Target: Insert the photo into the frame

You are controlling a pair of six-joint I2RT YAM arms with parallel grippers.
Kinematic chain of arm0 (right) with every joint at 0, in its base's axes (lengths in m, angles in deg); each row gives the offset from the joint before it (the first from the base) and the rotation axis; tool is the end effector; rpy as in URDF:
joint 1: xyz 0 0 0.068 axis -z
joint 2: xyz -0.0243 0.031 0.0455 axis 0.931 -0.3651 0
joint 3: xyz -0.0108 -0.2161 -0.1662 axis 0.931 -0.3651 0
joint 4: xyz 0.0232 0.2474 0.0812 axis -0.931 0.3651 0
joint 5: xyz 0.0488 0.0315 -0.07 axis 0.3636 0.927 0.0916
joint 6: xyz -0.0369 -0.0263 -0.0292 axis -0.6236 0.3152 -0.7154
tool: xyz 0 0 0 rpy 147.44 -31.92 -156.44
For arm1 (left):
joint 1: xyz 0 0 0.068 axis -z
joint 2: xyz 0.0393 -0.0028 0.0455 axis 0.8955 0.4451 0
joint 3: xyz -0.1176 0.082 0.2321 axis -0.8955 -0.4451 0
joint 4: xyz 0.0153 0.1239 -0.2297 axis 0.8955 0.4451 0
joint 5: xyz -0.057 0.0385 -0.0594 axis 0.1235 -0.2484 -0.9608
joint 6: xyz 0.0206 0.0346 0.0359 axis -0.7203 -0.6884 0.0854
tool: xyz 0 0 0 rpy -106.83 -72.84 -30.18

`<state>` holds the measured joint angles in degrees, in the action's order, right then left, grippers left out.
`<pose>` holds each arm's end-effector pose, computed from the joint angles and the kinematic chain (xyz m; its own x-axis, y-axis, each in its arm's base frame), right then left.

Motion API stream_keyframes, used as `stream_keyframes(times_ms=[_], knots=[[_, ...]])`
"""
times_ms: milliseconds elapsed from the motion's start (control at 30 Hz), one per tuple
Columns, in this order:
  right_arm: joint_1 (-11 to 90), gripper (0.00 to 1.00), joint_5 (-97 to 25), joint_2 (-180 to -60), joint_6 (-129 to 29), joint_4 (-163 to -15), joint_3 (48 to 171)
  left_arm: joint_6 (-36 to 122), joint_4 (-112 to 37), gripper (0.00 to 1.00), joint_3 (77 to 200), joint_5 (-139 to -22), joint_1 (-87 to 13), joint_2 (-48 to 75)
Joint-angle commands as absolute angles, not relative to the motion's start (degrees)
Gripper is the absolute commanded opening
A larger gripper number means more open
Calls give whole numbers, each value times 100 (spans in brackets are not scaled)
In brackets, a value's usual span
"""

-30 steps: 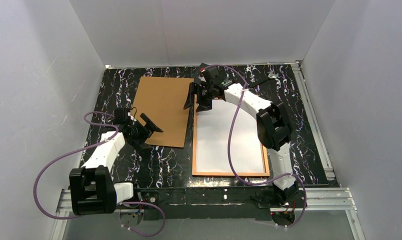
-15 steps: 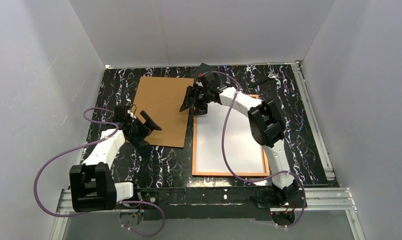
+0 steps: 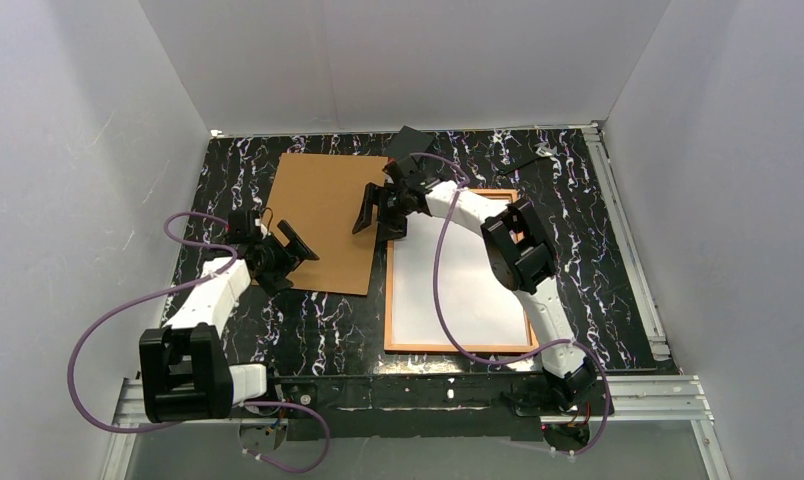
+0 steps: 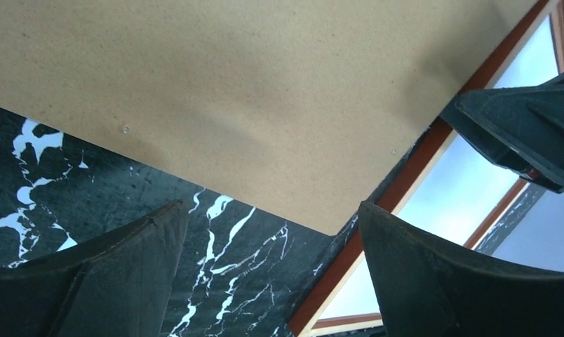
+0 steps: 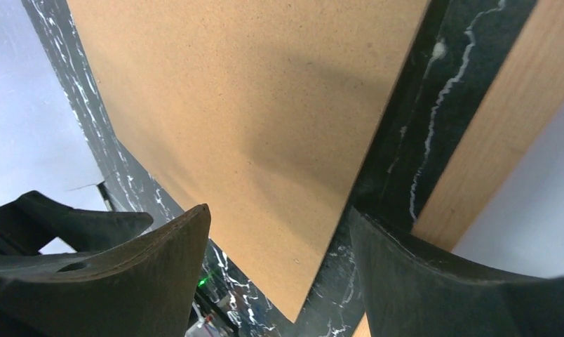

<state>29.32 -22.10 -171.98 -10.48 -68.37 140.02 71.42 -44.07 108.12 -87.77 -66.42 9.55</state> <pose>0.3917 0.3373 0.1693 -0.9630 0.0776 -0.2580 -0.1217 0.7292 0.6734 0.2781 0.0042 0.2552 -0.4091 -0.6347 -0.6556 -0.0735 0.7391 -0.6696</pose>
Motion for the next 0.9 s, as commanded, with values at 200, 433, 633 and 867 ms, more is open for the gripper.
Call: stream_keyframes(times_ms=[200, 433, 633, 867], knots=[[2825, 76, -1927, -17441, -571, -7831, 13775, 7269, -4321, 88, 10670, -8328, -6669, 1793], [2833, 66, -1540, -17296, -361, -8836, 13189, 7263, -4362, 87, 10554, -8420, -6665, 2024], [2833, 53, -1270, -17164, -208, -9679, 12791, 7227, -4260, 87, 10599, -8483, -6665, 2163], [2901, 26, -1206, -16957, -27, -10361, 12290, 7161, -4154, 87, 10676, -8595, -6671, 2098]])
